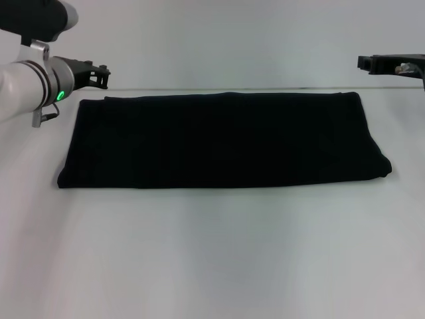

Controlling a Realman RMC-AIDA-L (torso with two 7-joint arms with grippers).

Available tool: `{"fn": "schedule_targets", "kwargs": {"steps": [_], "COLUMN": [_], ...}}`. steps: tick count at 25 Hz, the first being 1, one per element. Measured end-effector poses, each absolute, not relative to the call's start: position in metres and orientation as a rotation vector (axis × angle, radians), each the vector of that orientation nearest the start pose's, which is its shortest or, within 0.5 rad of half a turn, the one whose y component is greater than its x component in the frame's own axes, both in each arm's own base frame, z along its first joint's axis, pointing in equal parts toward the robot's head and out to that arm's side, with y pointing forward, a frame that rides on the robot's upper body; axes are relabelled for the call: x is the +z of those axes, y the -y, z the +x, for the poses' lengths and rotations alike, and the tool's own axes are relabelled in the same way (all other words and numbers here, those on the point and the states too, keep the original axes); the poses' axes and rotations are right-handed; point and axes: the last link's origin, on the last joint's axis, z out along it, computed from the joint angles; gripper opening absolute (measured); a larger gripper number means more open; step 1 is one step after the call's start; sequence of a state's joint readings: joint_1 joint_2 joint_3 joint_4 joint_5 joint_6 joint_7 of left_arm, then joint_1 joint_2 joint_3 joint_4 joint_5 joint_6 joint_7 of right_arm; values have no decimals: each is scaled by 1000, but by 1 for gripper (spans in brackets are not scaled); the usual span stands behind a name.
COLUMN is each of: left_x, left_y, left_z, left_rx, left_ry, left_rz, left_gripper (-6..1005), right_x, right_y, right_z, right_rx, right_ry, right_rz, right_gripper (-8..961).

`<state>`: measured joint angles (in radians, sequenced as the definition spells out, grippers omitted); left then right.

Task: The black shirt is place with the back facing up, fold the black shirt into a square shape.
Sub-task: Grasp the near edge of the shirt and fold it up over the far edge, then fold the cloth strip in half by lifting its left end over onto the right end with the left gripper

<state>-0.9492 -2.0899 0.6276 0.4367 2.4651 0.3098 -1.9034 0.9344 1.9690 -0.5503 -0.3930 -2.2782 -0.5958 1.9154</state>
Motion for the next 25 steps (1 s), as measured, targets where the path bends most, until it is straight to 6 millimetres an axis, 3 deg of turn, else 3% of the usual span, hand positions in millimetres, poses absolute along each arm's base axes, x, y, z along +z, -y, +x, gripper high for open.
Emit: {"fn": "schedule_targets", "kwargs": {"steps": [3, 5, 12, 16, 20, 25], "left_x": [18, 19, 28, 40, 44, 43], "left_y": [-495, -494, -476, -451, -422, -399], "left_z": [-249, -251, -244, -234, -227, -233], "left_rx": [-100, -109, -233, -284, -291, -270], "left_ry": [804, 821, 984, 1057, 1134, 1235], "left_rz": [-1844, -1830, -2012, -2182, -2341, -2441], "left_gripper": [113, 331, 586, 770, 840, 928], "right_x": [48, 50, 64, 72, 78, 76], "right_y": [-495, -494, -473, -445, -419, -391], "right_z": [253, 254, 255, 262, 275, 284], "right_rx": [341, 347, 486, 641, 730, 778], "right_ry": [-1038, -1049, -1135, -1189, -1225, -1233], "right_rz": [-1935, -1942, -2047, -2119, -2168, -2260], "right_gripper": [241, 322, 677, 677, 678, 681]}}
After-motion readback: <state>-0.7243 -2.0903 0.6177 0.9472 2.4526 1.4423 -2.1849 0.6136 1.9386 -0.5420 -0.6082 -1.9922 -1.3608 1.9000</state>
